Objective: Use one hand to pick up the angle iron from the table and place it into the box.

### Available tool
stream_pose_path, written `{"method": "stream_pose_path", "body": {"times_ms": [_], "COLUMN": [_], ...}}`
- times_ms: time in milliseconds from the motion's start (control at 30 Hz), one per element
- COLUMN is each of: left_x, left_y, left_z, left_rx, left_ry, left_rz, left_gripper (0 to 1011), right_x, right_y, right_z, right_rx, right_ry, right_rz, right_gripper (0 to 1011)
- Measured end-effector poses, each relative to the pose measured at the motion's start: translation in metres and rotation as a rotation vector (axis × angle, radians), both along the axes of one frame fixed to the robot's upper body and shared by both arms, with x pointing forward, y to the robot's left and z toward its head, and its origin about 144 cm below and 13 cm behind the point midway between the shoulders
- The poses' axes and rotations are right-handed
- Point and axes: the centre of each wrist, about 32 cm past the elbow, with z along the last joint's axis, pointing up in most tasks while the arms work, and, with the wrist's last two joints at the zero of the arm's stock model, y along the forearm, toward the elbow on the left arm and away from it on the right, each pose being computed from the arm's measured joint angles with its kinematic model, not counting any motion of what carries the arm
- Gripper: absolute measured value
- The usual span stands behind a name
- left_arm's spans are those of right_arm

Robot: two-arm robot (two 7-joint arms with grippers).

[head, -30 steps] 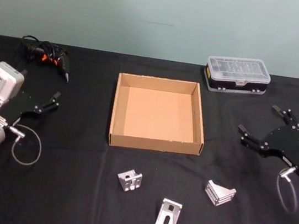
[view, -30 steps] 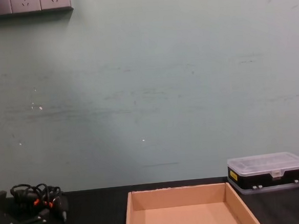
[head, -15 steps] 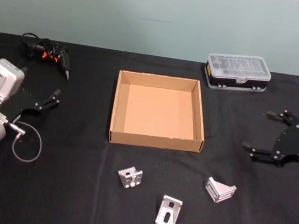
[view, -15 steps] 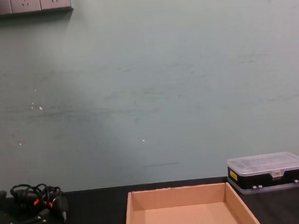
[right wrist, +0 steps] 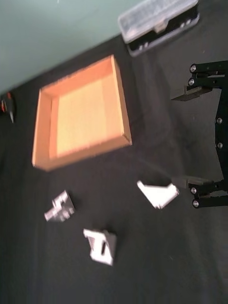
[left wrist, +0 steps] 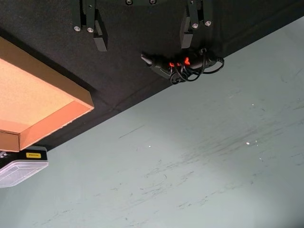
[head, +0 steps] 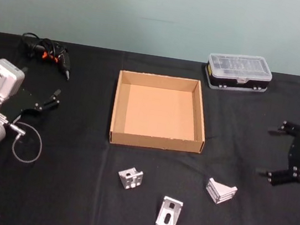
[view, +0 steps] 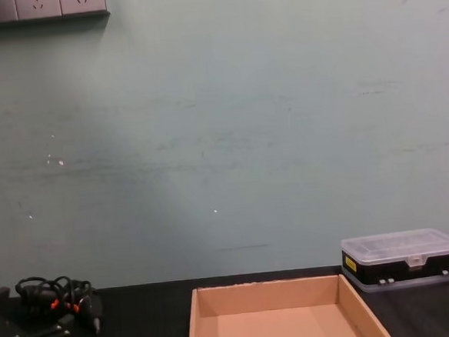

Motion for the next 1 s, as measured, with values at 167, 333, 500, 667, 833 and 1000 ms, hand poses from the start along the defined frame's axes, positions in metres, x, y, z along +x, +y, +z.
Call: {"method": "stream_pose_path", "body": {"times_ms": [167,333,500,667,833,1000], "left_x": [0.0,0.0,0.0,0.0,0.0,0.0], "left_y": [0.0,0.0,0.0,0.0,0.0,0.0], "left_z": [0.0,0.0,0.0,0.0,0.0,0.0], "left_rx": [0.0,0.0,0.0,0.0,0.0,0.0], "left_ry": [0.0,0.0,0.0,0.0,0.0,0.0], "left_rz": [0.0,0.0,0.0,0.0,0.0,0.0], "left_gripper": [1000,1000,1000,1000,1000,1000], "right_x": [0.003,0.007,0.011,0.018,0.023,0.027], "right_y": [0.008,0.016,0.022,0.028,0.032,0.037], "right_z": [0.002,-0.004,-0.01,-0.018,-0.023,-0.029], "right_rx": [-0.084,-0.134,-0.164,-0.195,-0.213,-0.229], "right_ry": [0.049,0.082,0.099,0.122,0.142,0.16], "right_rz": [0.097,0.142,0.162,0.181,0.195,0.211], "right_gripper": [1003,1003,1003,1003,1003,1002]}}
